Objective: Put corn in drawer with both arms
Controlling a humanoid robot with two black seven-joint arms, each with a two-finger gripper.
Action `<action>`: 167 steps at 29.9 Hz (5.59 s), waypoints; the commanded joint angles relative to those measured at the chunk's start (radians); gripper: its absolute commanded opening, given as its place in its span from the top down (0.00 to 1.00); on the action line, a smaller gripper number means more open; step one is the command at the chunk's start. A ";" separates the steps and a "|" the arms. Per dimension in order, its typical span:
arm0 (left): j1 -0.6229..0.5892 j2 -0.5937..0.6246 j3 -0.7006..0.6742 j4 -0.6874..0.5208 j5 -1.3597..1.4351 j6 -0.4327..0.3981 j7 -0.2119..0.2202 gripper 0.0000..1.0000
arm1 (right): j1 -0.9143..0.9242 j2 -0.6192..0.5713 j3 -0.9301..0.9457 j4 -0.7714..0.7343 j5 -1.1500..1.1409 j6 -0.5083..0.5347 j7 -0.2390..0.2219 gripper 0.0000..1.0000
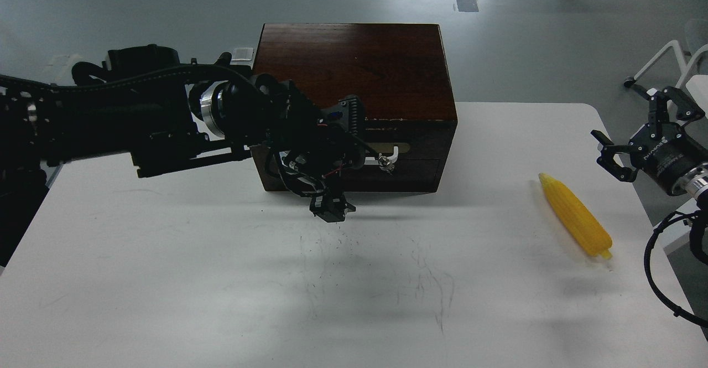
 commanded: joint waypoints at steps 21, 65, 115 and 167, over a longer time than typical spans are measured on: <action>-0.015 0.098 0.016 -0.240 -0.003 0.000 0.000 0.01 | -0.006 -0.002 0.004 -0.001 0.000 0.000 0.000 0.00; -0.061 0.359 -0.311 -0.304 -0.762 0.000 0.000 0.01 | -0.029 -0.016 0.004 0.003 0.000 0.000 0.000 0.00; 0.736 0.400 -0.716 0.068 -1.915 0.249 0.000 0.01 | 0.152 -0.295 -0.022 0.231 -1.314 0.000 0.018 0.01; 0.735 0.414 -0.714 0.065 -1.910 0.225 0.000 0.01 | 0.160 -0.091 -0.263 0.115 -1.974 0.000 0.262 0.12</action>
